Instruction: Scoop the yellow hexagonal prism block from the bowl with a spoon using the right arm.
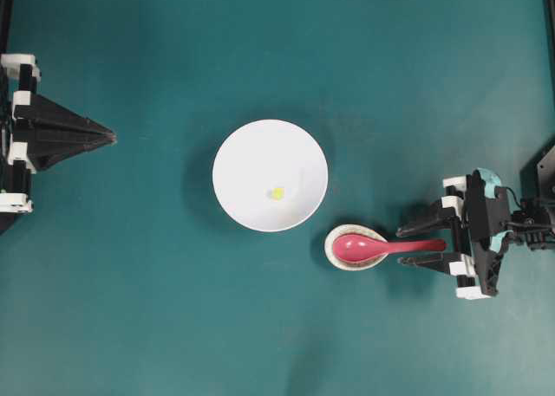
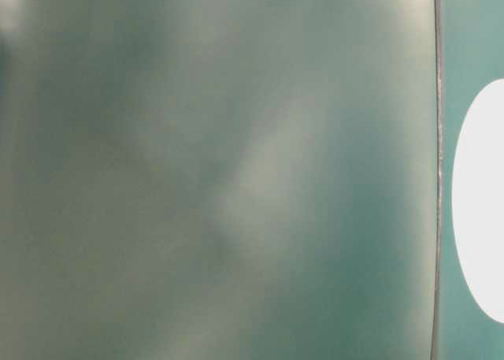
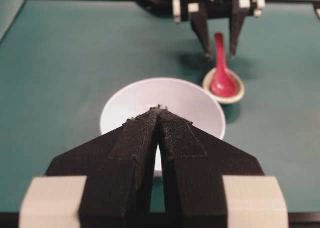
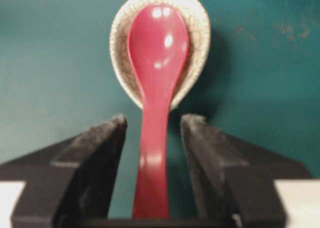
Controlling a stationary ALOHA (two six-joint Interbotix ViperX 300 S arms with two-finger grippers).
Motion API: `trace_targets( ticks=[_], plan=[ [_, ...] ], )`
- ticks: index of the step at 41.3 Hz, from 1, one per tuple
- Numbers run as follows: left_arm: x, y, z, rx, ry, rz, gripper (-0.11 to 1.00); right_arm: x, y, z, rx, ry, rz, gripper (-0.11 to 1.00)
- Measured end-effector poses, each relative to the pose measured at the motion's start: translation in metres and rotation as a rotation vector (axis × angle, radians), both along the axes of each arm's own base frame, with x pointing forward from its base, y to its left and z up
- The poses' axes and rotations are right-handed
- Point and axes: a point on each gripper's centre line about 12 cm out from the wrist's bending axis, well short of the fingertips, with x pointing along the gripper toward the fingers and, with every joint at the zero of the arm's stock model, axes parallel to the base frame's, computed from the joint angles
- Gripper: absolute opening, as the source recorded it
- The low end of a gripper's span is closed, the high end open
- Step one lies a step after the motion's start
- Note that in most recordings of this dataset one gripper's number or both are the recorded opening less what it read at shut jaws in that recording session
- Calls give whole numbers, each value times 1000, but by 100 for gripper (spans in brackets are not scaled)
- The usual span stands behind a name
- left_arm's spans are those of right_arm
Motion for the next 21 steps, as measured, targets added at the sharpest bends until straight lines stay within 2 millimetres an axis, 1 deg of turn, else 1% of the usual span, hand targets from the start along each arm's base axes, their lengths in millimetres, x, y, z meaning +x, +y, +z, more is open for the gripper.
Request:
trace_targets(
  ticks=[9, 13, 18, 21],
  plan=[
    [0, 0, 0, 0, 0, 0, 0, 0, 0, 0, -7, 1, 4, 53],
    [0, 0, 1, 0, -2, -2, 0, 0, 0, 0, -8, 1, 5, 50],
    [0, 0, 0, 0, 0, 0, 0, 0, 0, 0, -7, 1, 4, 42],
    [0, 0, 1, 0, -2, 0, 0, 0, 0, 0, -7, -2, 4, 33]
  ],
)
